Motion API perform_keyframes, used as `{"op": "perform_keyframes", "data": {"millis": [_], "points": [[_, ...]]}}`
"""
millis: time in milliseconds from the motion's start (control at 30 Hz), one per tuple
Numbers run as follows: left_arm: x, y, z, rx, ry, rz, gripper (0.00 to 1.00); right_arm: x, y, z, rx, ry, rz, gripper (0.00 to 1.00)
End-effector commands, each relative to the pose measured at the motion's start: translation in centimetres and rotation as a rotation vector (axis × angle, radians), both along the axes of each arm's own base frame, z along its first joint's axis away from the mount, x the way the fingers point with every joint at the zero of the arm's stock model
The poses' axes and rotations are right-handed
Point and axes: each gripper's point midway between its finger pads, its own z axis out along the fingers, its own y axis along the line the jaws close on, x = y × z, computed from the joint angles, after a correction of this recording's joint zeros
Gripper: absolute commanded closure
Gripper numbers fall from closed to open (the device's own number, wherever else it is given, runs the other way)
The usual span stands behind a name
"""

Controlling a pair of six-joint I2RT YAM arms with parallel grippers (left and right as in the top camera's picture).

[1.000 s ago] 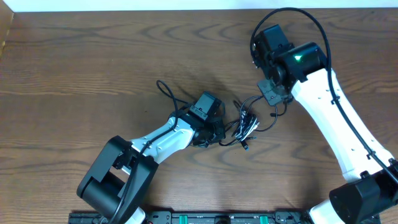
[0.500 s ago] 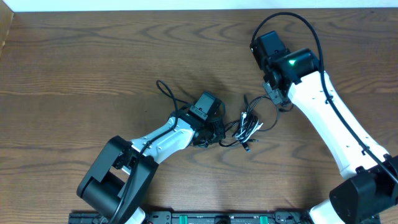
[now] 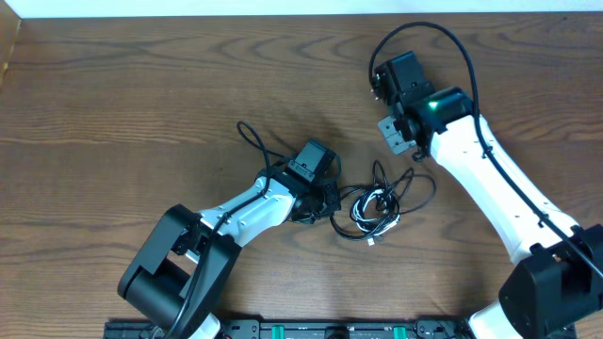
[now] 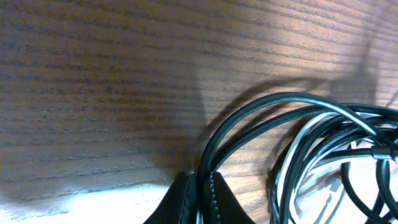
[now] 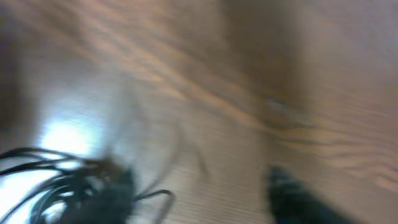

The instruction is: Untangle cables

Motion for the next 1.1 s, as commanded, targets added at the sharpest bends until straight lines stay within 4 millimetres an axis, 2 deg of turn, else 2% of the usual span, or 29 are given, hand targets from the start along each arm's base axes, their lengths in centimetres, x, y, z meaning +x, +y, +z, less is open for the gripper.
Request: {"op": "perform_keyframes", "data": {"millis": [0,67,200,400,433,467,533,567,733,767,867,967,1067], "points": [[-0.4,0.9,-1.1,0.044,0.014,0.009,0.92,-1.5,1.1,-0.6,0.137,0.062,-0.082,0.24],[-0.5,0.9,-1.1,0.046,0.016,0.009,0.92,-3.2,0.9,-1.2,0.174,0.144,-0.156,0.21],[-0.5,0.9,-1.1,0.046,0.016,0.009,0.92,-6.5,1.4,-1.9,0.251,0.313,-0.172,0.21],[-0.5,0.8,-1.1,0.042,0.012,-0.006,0.92,-9.4,4.0,-1.6,0.438,0.491,-0.149,0.22],[-0.5,0.8,-1.1,0.043,0.007,-0.018,0.92,-9.9,4.4,-1.6,0.46,0.514,-0.145,0.23],[-0.5,0.8,-1.1,0.045,0.0,-0.033,0.92,-10.3,4.5,-1.9,0.464,0.532,-0.144,0.29],[-0.5,0.8,-1.1,0.046,-0.008,-0.054,0.92,-10.9,4.2,-2.6,0.437,0.55,-0.154,0.39],[-0.6,0.8,-1.0,0.042,-0.009,-0.064,0.92,-11.2,3.8,-3.2,0.417,0.557,-0.18,0.42],[-0.9,0.4,-0.9,0.022,-0.005,-0.091,0.92,-11.3,1.5,-6.5,0.323,0.517,-0.337,0.41],[-0.9,0.4,-0.9,0.022,-0.005,-0.091,0.92,-11.1,1.2,-7.2,0.326,0.505,-0.353,0.44],[-0.9,0.3,-0.8,0.016,-0.011,-0.109,0.92,-10.3,0.8,-8.5,0.351,0.476,-0.37,0.62],[-1.0,-0.7,0.9,-0.061,-0.038,-0.188,0.92,-9.9,0.6,-8.6,0.384,0.473,-0.365,0.67],[-0.3,-1.1,3.9,-0.125,-0.115,-0.217,0.86,-9.9,2.1,-7.9,0.494,0.51,-0.266,0.68]]}}
